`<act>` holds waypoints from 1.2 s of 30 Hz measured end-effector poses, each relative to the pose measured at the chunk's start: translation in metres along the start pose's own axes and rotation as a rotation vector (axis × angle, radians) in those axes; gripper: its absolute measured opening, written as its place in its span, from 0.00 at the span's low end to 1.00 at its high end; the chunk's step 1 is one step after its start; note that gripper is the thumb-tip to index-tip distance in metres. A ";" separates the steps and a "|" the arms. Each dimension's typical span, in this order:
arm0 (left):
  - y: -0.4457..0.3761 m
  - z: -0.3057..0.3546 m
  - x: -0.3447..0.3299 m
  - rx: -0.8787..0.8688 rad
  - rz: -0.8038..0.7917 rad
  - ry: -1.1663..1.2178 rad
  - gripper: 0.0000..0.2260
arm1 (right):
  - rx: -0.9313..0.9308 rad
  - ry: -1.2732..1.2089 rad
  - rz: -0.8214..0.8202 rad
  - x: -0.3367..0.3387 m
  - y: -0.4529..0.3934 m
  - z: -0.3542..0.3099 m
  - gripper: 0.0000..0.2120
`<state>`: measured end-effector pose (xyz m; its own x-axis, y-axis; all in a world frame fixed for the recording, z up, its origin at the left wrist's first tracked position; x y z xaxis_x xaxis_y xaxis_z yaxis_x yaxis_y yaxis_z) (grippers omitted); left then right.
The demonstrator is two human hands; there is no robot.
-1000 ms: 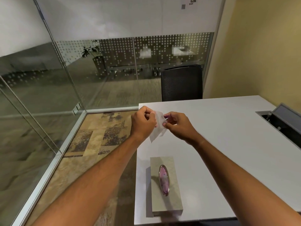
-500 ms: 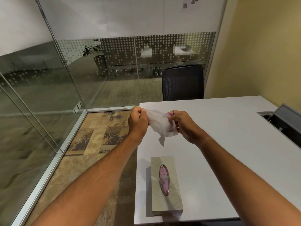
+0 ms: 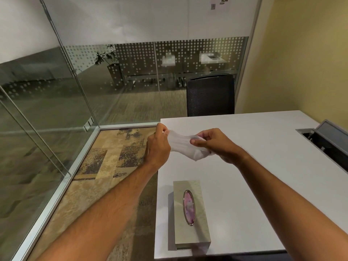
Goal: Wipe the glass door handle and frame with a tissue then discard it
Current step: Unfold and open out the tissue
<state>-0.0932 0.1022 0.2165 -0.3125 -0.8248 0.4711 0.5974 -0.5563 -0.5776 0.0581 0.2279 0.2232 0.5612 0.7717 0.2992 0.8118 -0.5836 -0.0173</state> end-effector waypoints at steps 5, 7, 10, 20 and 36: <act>0.001 -0.004 -0.002 0.071 0.028 0.045 0.07 | -0.050 -0.014 -0.024 0.002 0.003 0.001 0.13; 0.003 -0.003 -0.004 0.200 0.058 0.146 0.06 | -0.051 -0.066 -0.033 -0.003 0.005 0.001 0.13; 0.006 -0.001 -0.010 0.399 0.046 0.325 0.06 | -0.023 -0.117 -0.065 -0.011 0.006 0.002 0.11; 0.019 -0.001 -0.014 0.886 -0.424 1.066 0.09 | -0.031 -0.328 -0.059 0.001 0.008 0.001 0.12; 0.012 0.000 0.000 0.731 -0.367 0.982 0.08 | -0.183 -0.265 -0.061 0.041 0.009 0.011 0.06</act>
<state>-0.0861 0.0955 0.2100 -0.7701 -0.5370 -0.3444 0.5282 -0.8394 0.1278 0.0903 0.2566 0.2246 0.5540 0.8318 0.0352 0.8165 -0.5511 0.1722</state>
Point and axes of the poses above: each hand's wrist, its own y-axis away from the middle knuckle, its own x-axis out of the back of the hand, z = x × y, the point moved 4 cm from there along -y, towards the middle knuckle, and after that the axes turned 3 degrees about x, right-handed, at the moved point
